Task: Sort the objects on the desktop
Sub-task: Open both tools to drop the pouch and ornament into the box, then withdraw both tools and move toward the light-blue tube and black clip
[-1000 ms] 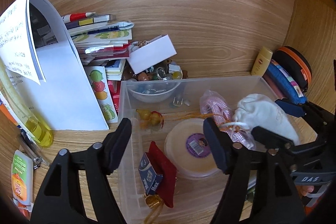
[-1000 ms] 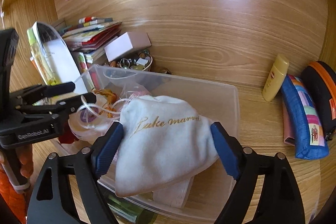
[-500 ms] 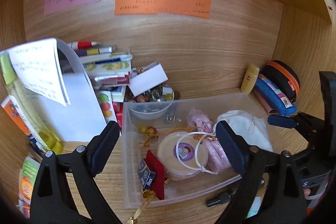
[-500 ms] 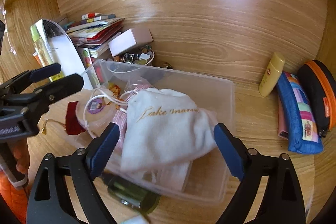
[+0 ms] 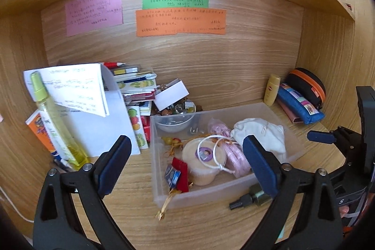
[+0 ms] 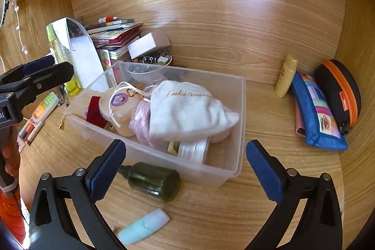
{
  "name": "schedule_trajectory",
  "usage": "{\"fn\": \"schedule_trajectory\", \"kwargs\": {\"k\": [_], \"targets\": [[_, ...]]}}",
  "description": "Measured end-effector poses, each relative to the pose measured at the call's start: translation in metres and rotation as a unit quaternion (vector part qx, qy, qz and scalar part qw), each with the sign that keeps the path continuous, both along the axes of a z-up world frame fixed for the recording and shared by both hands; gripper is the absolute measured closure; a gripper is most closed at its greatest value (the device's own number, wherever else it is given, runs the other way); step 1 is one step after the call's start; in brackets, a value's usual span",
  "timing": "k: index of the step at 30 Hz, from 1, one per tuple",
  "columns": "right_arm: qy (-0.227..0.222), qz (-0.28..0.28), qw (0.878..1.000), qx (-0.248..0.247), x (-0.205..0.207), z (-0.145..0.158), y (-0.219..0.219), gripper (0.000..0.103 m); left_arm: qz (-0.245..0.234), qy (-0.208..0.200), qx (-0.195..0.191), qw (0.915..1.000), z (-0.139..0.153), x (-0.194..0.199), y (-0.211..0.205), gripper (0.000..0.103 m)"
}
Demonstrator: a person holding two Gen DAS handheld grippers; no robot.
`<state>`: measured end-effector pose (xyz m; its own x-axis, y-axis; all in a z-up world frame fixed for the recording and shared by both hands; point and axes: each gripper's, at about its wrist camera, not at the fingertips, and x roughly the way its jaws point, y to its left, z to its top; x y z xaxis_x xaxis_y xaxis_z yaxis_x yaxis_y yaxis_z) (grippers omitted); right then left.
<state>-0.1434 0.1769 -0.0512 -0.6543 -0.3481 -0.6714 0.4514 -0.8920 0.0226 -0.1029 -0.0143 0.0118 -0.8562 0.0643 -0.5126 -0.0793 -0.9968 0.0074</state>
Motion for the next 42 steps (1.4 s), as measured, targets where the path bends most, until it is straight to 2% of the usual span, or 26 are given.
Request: {"fn": "schedule_trajectory", "kwargs": {"k": [7, 21, 27, 37, 40, 41, 42], "targets": [[0.006, 0.001, 1.0, 0.005, 0.023, -0.001, 0.005, 0.001, 0.008, -0.01, -0.003, 0.9999, -0.011, 0.027, -0.003, 0.006], [-0.014, 0.011, 1.0, 0.018, 0.065, -0.024, 0.019, 0.001, 0.008, -0.066, -0.002, 0.9978, -0.052, 0.084, 0.005, 0.006], [-0.024, 0.022, 0.999, 0.026, 0.078, -0.035, 0.021, 0.001, 0.003, -0.095, 0.016, 0.9953, -0.07, 0.107, 0.007, 0.006], [-0.03, 0.046, 0.998, 0.038, 0.097, -0.045, 0.027, 0.001, -0.042, -0.124, 0.035, 0.9908, -0.095, 0.149, 0.027, 0.006], [-0.03, 0.054, 0.997, 0.044, 0.101, -0.048, 0.026, 0.001, -0.054, -0.126, 0.025, 0.9903, -0.098, 0.157, 0.037, 0.017], [-0.03, 0.056, 0.997, 0.047, 0.102, -0.049, 0.025, 0.001, -0.061, -0.131, 0.024, 0.9893, -0.1, 0.158, 0.04, 0.025], [-0.031, 0.058, 0.997, 0.048, 0.103, -0.05, 0.025, 0.001, -0.067, -0.136, 0.025, 0.9881, -0.102, 0.159, 0.042, 0.029]]}}
